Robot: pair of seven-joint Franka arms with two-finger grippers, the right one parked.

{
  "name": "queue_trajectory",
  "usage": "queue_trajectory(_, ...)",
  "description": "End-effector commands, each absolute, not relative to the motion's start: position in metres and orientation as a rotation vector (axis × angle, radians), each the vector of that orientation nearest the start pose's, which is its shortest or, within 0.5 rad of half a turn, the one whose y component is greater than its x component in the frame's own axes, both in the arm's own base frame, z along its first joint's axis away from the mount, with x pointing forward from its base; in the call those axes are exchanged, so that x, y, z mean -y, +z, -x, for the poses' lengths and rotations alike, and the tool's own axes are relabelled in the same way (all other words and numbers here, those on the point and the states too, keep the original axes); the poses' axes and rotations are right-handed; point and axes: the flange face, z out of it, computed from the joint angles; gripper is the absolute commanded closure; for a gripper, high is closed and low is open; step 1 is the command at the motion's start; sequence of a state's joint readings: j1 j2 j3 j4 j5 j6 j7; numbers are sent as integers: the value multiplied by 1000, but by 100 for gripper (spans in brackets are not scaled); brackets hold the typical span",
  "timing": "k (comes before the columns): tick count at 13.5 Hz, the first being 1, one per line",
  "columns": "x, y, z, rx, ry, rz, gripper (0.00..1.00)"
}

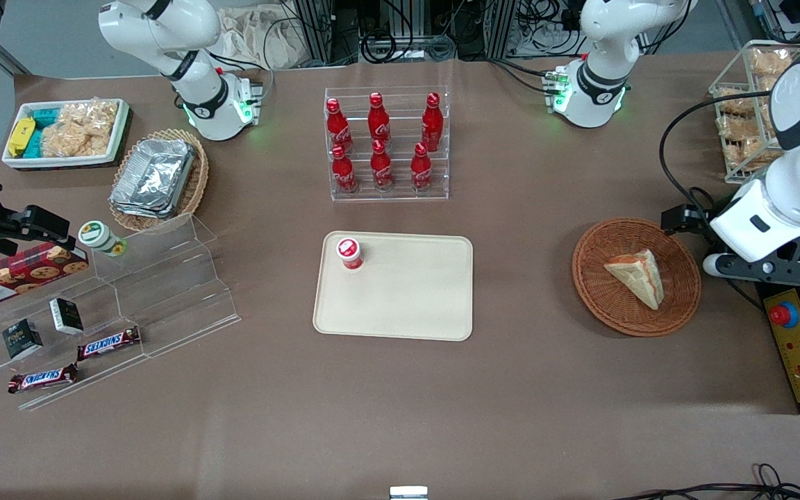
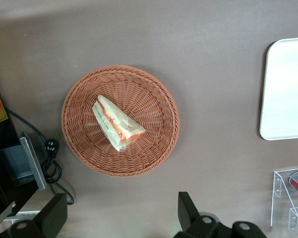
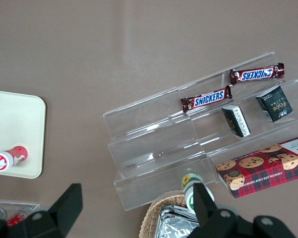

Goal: Place sandwich from basket to tray
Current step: 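Move the left gripper down over the sandwich in the wicker basket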

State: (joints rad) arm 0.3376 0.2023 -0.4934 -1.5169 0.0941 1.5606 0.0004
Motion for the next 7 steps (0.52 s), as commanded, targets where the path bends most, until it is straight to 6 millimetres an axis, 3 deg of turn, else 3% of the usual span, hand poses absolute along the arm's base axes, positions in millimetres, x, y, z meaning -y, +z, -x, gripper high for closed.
queue_trajectory(1,58,541,-605,-289,246,3117,0)
queue_trajectory(3,54,529,-604,-240,291,3095,0)
queue_trajectory(6,34,475,-604,494,361,2983,0)
queue_trajectory(7,27,460,-604,540,321,2981,0)
